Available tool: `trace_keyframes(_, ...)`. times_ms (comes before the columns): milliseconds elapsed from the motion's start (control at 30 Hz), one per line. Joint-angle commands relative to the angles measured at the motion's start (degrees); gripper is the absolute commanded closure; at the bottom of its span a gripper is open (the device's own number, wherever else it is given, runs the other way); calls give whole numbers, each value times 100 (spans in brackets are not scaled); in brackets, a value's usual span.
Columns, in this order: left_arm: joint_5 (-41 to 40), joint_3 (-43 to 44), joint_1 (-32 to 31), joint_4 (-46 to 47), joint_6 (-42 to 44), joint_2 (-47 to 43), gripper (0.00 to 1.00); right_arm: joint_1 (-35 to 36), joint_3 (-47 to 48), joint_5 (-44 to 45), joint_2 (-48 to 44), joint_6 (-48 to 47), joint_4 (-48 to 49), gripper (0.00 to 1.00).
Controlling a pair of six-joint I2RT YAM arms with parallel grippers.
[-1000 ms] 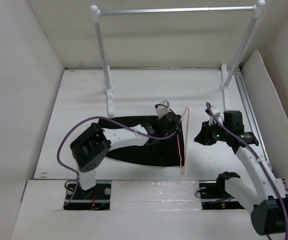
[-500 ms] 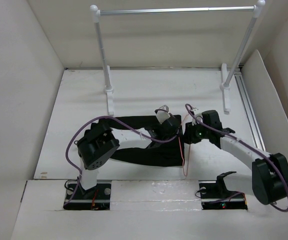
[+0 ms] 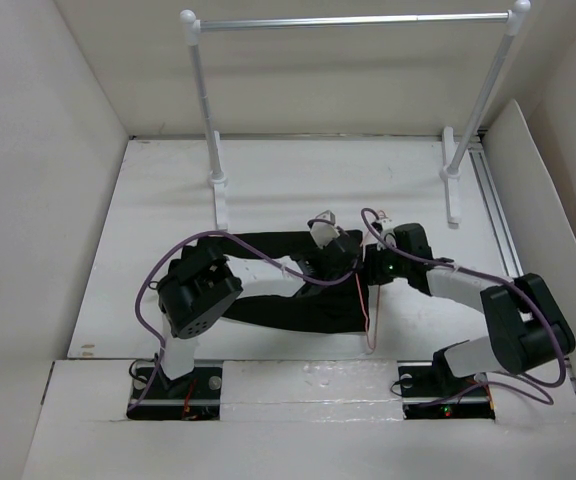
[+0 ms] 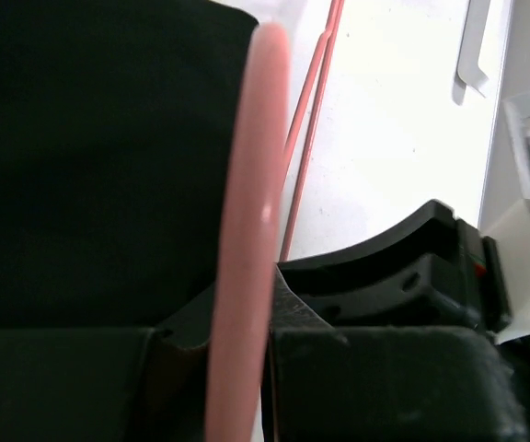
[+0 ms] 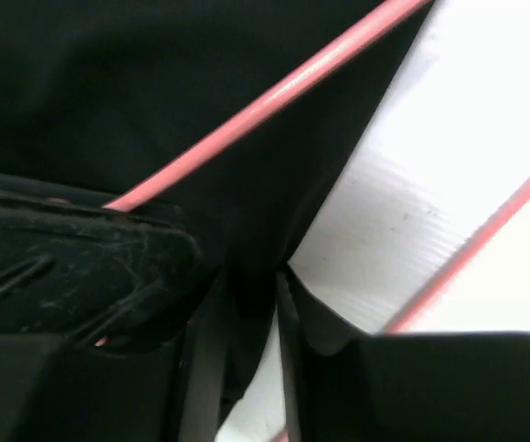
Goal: Place the trousers on the hanger
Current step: Place trousers on hanger
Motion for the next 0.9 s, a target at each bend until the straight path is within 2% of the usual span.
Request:
trace_keyframes(0, -25, -180, -47, -517, 51, 133, 100, 92, -393, -85, 244, 251, 479, 85)
trace_keyframes(33, -25, -189, -47, -517, 51, 133, 100, 92, -446, -120, 244, 252, 514, 86)
trace_keyframes(67, -86, -215, -47, -526, 51, 124, 100, 92, -498, -155, 122, 269, 541, 95)
trace_keyframes(133, -139, -267, -47, -578, 69, 89, 100, -83, -517, -191, -133, 287, 349, 100)
trace_keyframes(300, -376, -496, 58, -736, 314, -148, 100, -636, -262, -252, -1388, -133, -679, 100)
trace_keyframes(400, -447, -820, 120, -702, 367, -402, 100, -1093, 1, -314, -1742, -520, -1399, 100)
trace_keyframes(667, -859, -1647, 173, -1070, 526, -1139, 100, -2287, 187, -595, -1717, -1355, -1981, 100)
trace_keyframes(867, -1229, -2052, 234, -1299, 579, -1896, 100, -2588, 187, -753, -1462, -1664, -2087, 100)
